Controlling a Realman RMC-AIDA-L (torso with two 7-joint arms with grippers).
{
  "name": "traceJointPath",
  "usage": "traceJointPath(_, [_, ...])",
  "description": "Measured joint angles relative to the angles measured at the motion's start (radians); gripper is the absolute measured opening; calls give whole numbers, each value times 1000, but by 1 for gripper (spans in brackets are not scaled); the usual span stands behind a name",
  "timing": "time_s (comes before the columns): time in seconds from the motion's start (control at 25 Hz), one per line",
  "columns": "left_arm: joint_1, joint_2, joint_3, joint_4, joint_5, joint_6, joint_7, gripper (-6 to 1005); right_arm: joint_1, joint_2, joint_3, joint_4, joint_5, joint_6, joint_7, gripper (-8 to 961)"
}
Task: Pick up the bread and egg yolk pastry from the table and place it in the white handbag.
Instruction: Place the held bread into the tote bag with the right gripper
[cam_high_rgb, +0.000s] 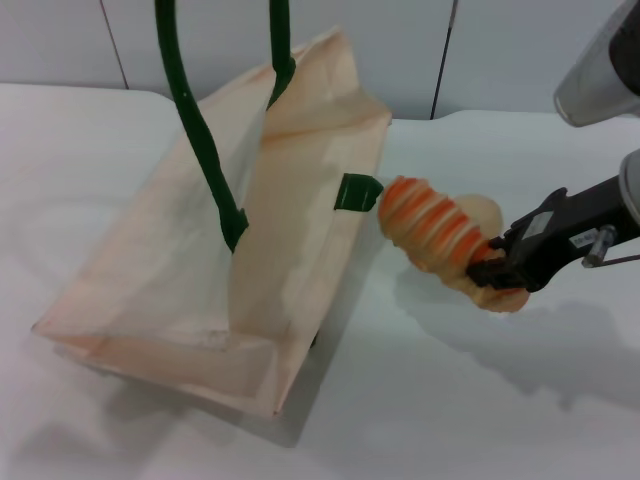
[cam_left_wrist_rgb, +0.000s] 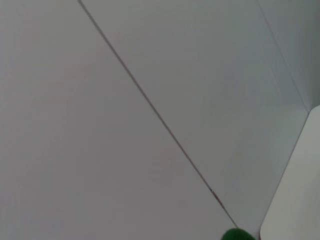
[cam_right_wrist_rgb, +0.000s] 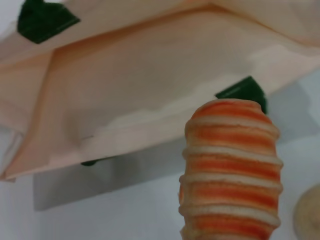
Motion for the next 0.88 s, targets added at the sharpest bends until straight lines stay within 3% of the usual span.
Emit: traceJointPath(0.88, [-22, -3, 48, -29, 0, 30, 29, 123, 61, 2, -166, 35, 117, 109, 40, 273])
